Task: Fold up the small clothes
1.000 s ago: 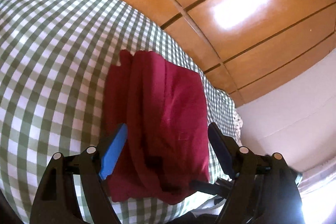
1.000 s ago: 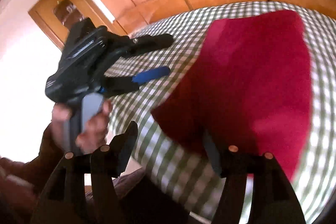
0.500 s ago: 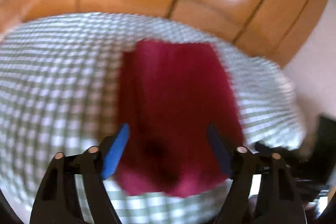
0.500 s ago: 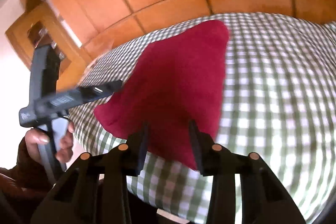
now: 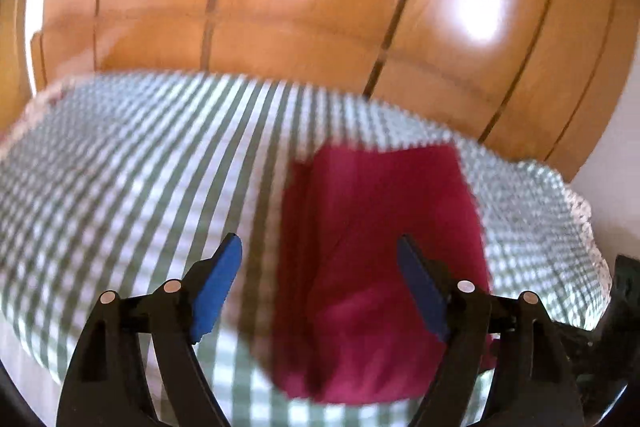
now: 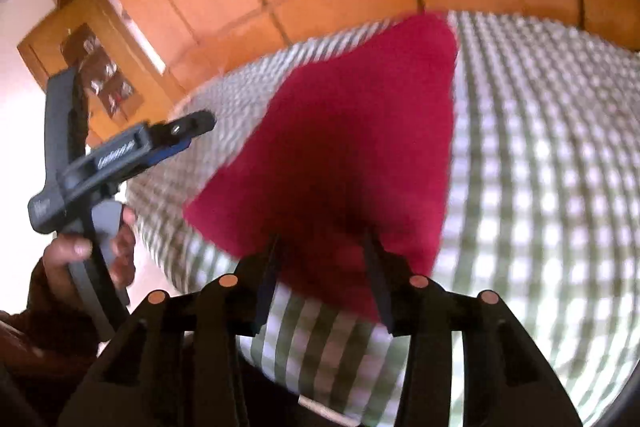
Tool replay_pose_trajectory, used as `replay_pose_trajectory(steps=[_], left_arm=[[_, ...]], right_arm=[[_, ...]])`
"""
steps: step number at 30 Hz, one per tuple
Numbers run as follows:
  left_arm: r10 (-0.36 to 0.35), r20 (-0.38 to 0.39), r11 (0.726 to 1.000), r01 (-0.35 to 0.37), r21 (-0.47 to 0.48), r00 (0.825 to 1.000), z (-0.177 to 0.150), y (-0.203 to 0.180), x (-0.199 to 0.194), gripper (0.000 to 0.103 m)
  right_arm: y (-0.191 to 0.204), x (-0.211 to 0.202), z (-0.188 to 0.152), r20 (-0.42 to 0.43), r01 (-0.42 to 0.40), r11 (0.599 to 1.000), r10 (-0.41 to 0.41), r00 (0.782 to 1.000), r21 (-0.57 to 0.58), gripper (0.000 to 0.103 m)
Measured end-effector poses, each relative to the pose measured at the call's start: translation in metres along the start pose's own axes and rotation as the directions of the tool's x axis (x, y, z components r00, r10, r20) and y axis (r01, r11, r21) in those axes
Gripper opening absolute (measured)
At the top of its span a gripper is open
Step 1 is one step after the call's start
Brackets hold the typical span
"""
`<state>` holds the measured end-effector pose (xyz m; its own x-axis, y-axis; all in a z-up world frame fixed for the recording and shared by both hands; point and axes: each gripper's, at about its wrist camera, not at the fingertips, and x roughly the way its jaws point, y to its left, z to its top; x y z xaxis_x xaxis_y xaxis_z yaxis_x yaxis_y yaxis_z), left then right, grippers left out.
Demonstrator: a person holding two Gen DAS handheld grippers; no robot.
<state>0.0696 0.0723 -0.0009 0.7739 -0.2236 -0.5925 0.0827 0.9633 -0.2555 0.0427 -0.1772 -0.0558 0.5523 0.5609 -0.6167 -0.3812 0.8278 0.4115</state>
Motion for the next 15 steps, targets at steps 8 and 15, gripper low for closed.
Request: replay_pose_trajectory(steps=[8,15], left_arm=[[0.037,-0.080,0.996,-0.031,0.086,0.996,0.000,-0.020,0.065,0.075],[0.007,-0.196,0.999,-0.016,-0.041,0.981,-0.030,0.030,0.110,0.073]], right_arm=[[-0.022,0.043,0.099,0.071,0.004,0.994,-0.012,0.997,0.109,0.041],[-0.060,0.154,0.112,-0.099,0.165,0.976,-0.151,0.984,0.143,0.031]])
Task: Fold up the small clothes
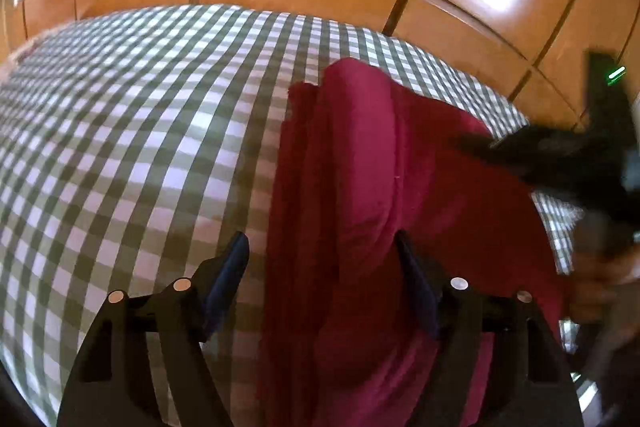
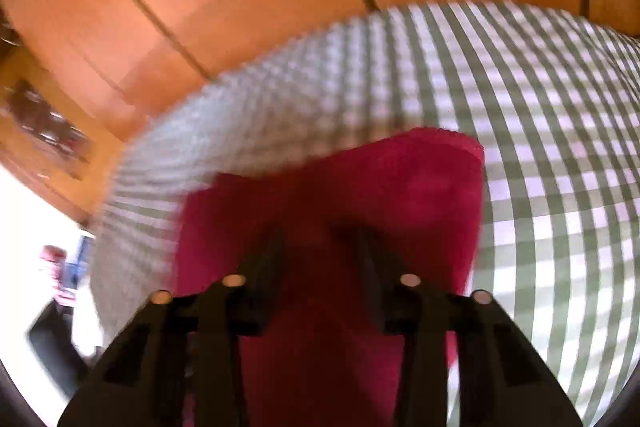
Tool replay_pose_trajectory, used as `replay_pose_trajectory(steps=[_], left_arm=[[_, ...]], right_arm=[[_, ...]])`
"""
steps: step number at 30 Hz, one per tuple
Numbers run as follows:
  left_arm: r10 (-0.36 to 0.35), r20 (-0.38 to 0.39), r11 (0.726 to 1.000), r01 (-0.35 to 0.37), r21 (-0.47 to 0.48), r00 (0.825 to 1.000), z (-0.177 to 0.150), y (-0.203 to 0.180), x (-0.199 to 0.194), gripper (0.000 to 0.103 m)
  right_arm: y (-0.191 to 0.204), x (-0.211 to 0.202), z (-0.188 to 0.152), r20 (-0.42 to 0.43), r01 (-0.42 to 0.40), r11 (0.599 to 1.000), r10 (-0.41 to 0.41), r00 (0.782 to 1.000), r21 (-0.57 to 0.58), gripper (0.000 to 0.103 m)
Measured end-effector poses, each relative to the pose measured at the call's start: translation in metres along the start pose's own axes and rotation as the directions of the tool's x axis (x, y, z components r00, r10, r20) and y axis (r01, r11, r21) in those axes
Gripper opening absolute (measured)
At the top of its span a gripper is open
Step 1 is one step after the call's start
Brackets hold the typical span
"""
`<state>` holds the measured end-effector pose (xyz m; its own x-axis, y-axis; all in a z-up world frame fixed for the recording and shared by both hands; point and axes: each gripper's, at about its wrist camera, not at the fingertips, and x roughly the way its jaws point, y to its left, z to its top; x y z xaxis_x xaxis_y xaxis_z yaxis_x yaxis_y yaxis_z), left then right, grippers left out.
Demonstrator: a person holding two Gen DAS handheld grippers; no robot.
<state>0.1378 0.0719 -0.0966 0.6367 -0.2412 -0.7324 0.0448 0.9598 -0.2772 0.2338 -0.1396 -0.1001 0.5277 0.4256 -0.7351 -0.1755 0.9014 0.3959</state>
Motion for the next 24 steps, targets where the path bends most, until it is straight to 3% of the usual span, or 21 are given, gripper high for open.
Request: replay_pose_trajectory(steps=[5,7,9,15,18,24], left_arm=[[0.010,0.013,1.000,-0.010,0.021,1.000,0.002,-0.004,-0.010,0.073],[0.029,0.033,0.999,-0.030,0.029,0.999,0.004,-0.010,-0.022,0.077],[0.040,0.052,0.998,-0.042,0.045,0.998,0.005,-0.015,-0.035,0.079],[0.069,0.065,0.993,-0.075,0.090,0.995,0.003,-0.018,-0.048,0.079],[0.074,0.070,0.991,-0.081,0.103,0.995,-0.002,-0.019,-0.052,0.084],[0.080,0.073,0.987,-0.089,0.137,0.994,-0.007,-0.022,-0.056,0.084]], right_arm=[[-0.003,-0.027,-0.006,0.048,-0.038,0.999,0.039,0.998,-0.021,0.039],[-0.003,-0.054,-0.011,0.093,-0.093,0.996,0.094,0.991,-0.007,0.065],[-0.006,-0.078,-0.019,0.140,-0.101,0.995,0.100,0.985,0.005,0.076],[-0.035,-0.107,-0.053,0.138,-0.112,0.992,0.104,0.985,0.052,0.081],[-0.052,-0.106,-0.068,0.115,-0.127,0.986,0.115,0.987,0.108,0.081],[-0.058,-0.100,-0.075,0.092,-0.186,0.970,0.173,0.981,0.156,0.084]])
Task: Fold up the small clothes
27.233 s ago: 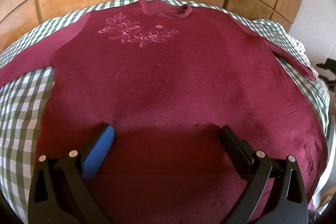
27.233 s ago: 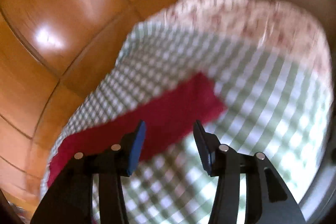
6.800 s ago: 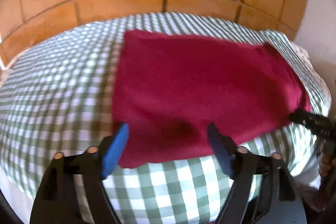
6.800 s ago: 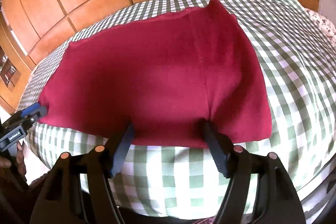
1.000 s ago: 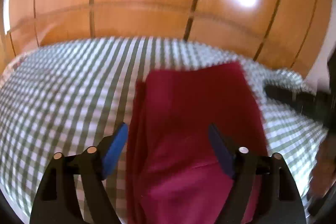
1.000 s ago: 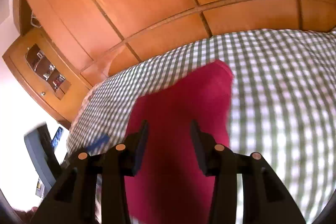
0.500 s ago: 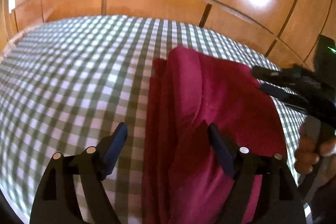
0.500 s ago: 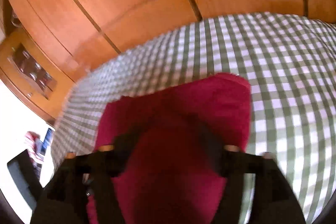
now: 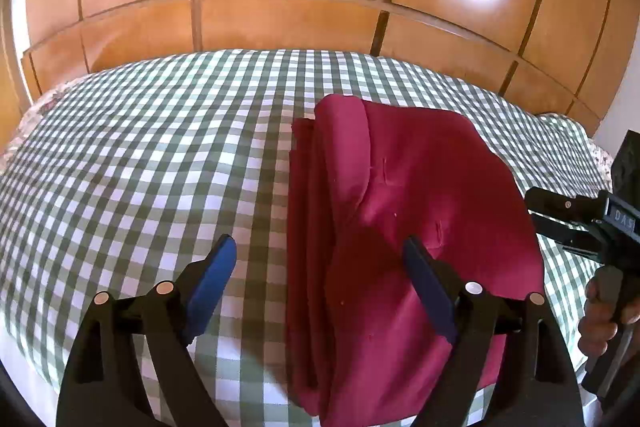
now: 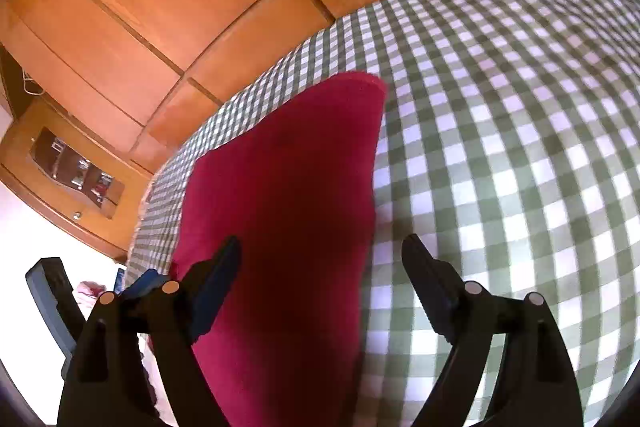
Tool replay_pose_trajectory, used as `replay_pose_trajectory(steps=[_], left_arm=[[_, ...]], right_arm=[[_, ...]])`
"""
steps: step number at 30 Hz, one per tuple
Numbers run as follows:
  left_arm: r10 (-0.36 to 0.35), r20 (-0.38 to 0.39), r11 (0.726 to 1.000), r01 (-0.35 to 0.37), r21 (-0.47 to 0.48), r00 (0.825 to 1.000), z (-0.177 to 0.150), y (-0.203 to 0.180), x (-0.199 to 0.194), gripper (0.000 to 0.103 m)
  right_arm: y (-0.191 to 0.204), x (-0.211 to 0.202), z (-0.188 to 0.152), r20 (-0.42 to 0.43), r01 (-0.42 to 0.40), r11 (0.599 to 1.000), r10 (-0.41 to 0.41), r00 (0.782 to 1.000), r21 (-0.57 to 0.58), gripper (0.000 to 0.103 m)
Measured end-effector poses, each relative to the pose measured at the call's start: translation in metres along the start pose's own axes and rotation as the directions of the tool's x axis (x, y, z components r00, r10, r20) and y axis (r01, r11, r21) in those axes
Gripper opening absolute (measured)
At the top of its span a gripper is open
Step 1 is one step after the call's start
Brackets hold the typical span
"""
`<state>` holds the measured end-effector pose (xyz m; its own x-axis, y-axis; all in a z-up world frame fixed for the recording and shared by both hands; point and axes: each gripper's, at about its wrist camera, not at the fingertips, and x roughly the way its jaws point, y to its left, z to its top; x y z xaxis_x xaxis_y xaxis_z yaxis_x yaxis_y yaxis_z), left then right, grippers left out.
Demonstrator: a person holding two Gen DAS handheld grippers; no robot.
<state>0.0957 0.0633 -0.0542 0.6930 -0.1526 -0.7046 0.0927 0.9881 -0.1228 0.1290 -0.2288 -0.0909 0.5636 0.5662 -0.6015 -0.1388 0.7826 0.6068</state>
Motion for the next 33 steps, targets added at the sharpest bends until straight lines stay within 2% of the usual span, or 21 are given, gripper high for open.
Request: replay_pose_trajectory(steps=[11,16,23,29,30,31,32,33], left_arm=[[-0.027,-0.022,1.000,0.027,-0.016,0.999,-0.006,0.005,0.006,0.084],[-0.056,-0.039,0.998,0.054,-0.044,0.998,-0.009,0.009,0.012,0.087],[-0.145,-0.064,0.985,0.138,-0.100,0.987,-0.012,0.021,0.022,0.089],[-0.233,-0.065,0.964,0.222,-0.145,0.970,-0.016,0.030,0.028,0.088],[-0.263,-0.068,0.955,0.250,-0.162,0.962,-0.017,0.033,0.030,0.086],[-0.288,-0.068,0.946,0.273,-0.174,0.955,-0.018,0.034,0.031,0.076],[-0.343,-0.068,0.926,0.325,-0.193,0.937,-0.019,0.036,0.032,0.062],[-0.394,-0.060,0.903,0.374,-0.209,0.917,-0.020,0.037,0.033,0.056]], right_arm=[[0.008,0.021,-0.001,-0.046,-0.015,1.000,0.015,0.999,0.019,0.091],[0.002,0.030,-0.012,-0.075,-0.049,0.997,0.054,0.996,0.055,0.092],[0.003,0.047,-0.020,-0.113,-0.095,0.994,0.101,0.988,0.063,0.092],[0.015,0.075,-0.010,-0.172,-0.134,0.990,0.140,0.975,0.047,0.083],[0.017,0.080,-0.008,-0.183,-0.130,0.991,0.136,0.974,0.043,0.078],[0.021,0.085,-0.007,-0.192,-0.116,0.993,0.120,0.974,0.031,0.072],[0.025,0.087,-0.007,-0.197,-0.104,0.994,0.105,0.975,0.014,0.070],[0.029,0.087,-0.006,-0.196,-0.094,0.996,0.092,0.976,-0.003,0.064]])
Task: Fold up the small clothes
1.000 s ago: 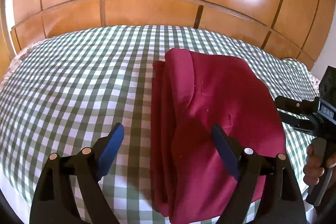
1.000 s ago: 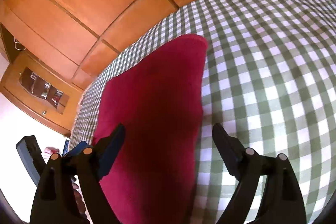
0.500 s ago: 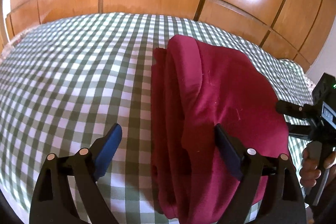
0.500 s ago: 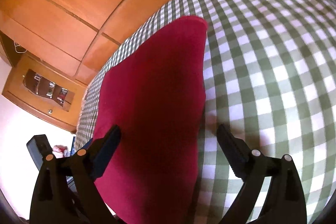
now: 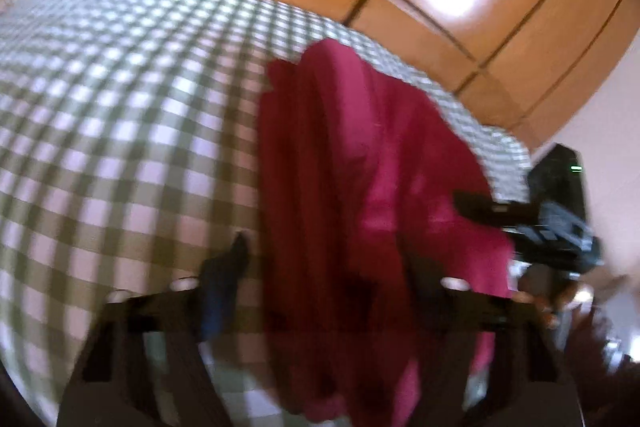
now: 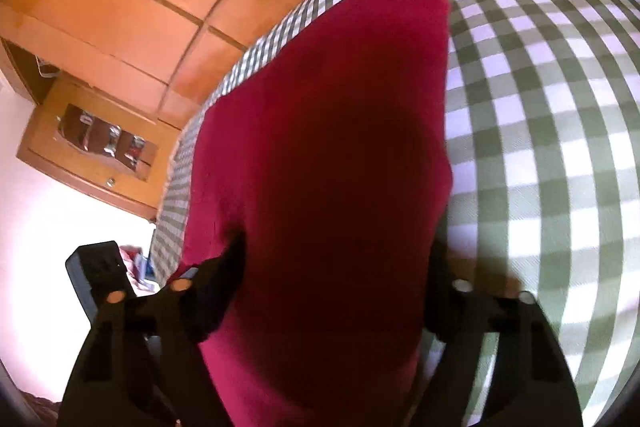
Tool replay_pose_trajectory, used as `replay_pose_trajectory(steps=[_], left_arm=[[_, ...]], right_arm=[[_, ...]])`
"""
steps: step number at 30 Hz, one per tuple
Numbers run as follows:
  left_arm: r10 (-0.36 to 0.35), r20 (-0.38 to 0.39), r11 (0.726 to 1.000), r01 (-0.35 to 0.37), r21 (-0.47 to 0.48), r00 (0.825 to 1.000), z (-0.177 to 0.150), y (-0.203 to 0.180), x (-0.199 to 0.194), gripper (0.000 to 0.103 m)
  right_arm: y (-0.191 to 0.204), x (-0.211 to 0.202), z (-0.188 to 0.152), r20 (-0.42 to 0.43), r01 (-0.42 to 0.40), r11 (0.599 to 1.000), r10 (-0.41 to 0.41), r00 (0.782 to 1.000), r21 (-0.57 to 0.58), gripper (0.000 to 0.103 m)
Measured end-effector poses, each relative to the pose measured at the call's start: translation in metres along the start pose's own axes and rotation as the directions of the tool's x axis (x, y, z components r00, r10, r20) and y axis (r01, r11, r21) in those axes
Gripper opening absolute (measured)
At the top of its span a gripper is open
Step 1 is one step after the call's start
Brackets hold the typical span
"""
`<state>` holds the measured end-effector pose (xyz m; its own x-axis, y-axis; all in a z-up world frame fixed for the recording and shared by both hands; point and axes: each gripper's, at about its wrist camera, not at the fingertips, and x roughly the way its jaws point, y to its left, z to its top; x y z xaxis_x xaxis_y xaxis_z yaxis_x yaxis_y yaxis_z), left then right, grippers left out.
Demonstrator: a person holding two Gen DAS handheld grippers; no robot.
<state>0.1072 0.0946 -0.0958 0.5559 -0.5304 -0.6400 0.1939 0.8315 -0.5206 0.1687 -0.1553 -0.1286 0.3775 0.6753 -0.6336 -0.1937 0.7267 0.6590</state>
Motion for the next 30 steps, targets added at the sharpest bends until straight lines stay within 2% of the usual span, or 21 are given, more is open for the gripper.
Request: replay_pose_trajectory(steps=[1,2,4,6,8,11,14,19,21,23,24,25,26,27,29,30], left_arm=[[-0.009,-0.002,1.000,0.009,-0.008,1.000,-0.001,0.000,0.000,0.054],[-0.024,0.002,1.000,0.024,-0.013,1.000,-0.003,0.001,0.000,0.050],[-0.070,0.006,0.996,0.070,-0.058,0.998,-0.006,0.005,-0.002,0.048],[-0.107,0.012,0.992,0.108,-0.070,0.994,-0.005,0.001,-0.006,0.045],[-0.131,0.007,0.991,0.132,-0.033,0.991,-0.004,-0.013,-0.008,0.045],[-0.169,-0.024,0.985,0.170,0.041,0.985,0.001,-0.049,0.001,0.045],[-0.233,-0.067,0.966,0.239,0.098,0.970,0.012,-0.093,0.022,0.045],[-0.265,-0.144,0.920,0.294,0.260,0.954,0.037,-0.188,0.073,0.045],[-0.246,-0.166,0.903,0.288,0.320,0.955,0.044,-0.222,0.096,0.045],[-0.167,-0.178,0.900,0.224,0.375,0.970,0.049,-0.254,0.125,0.045],[-0.113,-0.174,0.899,0.175,0.402,0.978,0.049,-0.264,0.137,0.045],[-0.023,-0.155,0.893,0.090,0.441,0.988,0.047,-0.276,0.154,0.045],[0.040,-0.155,0.881,0.039,0.472,0.987,0.043,-0.282,0.168,0.045],[0.083,-0.166,0.869,0.010,0.495,0.983,0.039,-0.284,0.181,0.045],[0.118,-0.184,0.863,-0.009,0.505,0.976,0.028,-0.279,0.196,0.045],[0.127,-0.162,0.862,-0.028,0.506,0.979,0.024,-0.275,0.197,0.045]], right_arm=[[0.006,-0.002,0.000,0.007,0.016,1.000,-0.016,1.000,-0.021,0.057],[0.011,-0.005,-0.001,0.018,0.024,0.999,-0.024,1.000,-0.035,0.054],[0.021,-0.014,-0.004,0.046,0.033,0.997,-0.030,0.998,-0.064,0.046],[0.033,-0.026,-0.009,0.077,0.037,0.994,-0.029,0.997,-0.100,0.044],[0.041,-0.044,-0.014,0.117,0.035,0.991,-0.020,0.993,-0.133,0.043],[0.040,-0.080,-0.017,0.195,0.049,0.987,-0.019,0.981,-0.150,0.042],[0.025,-0.118,-0.019,0.266,0.069,0.988,-0.031,0.964,-0.135,0.042],[-0.031,-0.184,-0.012,0.401,0.132,0.991,-0.112,0.909,-0.022,0.042],[-0.062,-0.201,-0.004,0.430,0.145,0.988,-0.151,0.890,0.047,0.042],[-0.105,-0.210,0.003,0.432,0.168,0.976,-0.211,0.877,0.135,0.044],[-0.123,-0.214,0.002,0.421,0.187,0.968,-0.241,0.875,0.167,0.048],[-0.151,-0.216,0.000,0.391,0.227,0.946,-0.303,0.869,0.230,0.055],[-0.166,-0.213,-0.001,0.364,0.255,0.926,-0.348,0.864,0.279,0.059],[-0.183,-0.209,-0.006,0.334,0.272,0.904,-0.381,0.862,0.330,0.068],[-0.205,-0.214,-0.026,0.350,0.248,0.897,-0.379,0.857,0.367,0.078],[-0.204,-0.219,-0.032,0.365,0.255,0.895,-0.390,0.845,0.366,0.084]])
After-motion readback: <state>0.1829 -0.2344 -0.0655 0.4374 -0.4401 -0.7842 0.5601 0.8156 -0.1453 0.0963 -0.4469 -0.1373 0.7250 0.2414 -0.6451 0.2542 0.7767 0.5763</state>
